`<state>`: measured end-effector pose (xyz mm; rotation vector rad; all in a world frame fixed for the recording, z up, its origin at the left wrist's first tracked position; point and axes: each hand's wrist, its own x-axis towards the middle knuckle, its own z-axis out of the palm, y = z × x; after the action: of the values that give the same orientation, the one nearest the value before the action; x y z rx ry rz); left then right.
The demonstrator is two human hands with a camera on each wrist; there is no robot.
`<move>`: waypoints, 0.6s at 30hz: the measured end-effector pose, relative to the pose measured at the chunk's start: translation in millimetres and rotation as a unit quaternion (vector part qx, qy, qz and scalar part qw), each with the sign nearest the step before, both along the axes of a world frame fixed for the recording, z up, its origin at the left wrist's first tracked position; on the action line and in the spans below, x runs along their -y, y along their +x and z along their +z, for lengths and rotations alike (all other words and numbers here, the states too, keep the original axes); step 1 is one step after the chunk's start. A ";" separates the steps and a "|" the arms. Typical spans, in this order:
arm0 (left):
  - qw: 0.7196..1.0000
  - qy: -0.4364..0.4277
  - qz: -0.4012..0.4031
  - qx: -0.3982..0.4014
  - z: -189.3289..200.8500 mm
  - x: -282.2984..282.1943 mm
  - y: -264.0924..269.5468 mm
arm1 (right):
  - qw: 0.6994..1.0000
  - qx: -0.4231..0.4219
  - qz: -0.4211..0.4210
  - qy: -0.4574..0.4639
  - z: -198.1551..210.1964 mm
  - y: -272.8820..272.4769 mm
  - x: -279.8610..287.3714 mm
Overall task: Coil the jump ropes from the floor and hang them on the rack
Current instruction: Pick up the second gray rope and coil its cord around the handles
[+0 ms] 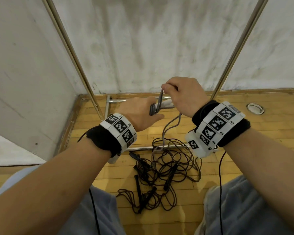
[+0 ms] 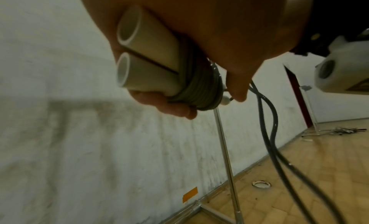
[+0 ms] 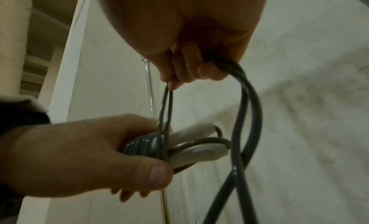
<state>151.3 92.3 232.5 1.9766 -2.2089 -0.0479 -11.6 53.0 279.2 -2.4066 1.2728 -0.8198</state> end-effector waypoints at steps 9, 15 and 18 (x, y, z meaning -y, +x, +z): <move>0.989 -0.048 -0.085 -0.107 9.9 -13.2 -15.4 | 0.993 0.062 -0.017 0.101 -3.2 -17.5 20.6; 0.981 -0.066 -0.108 -0.148 19.9 -23.2 -17.7 | 0.972 0.101 0.020 0.213 -4.7 -19.5 25.2; 0.972 -0.075 -0.077 -0.209 27.5 -21.4 -14.1 | 0.947 0.139 0.052 0.284 -10.5 -17.2 23.7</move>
<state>137.2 113.7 260.0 1.5424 -2.0163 -0.2807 -28.8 29.3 268.7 -1.8103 1.0765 -0.6244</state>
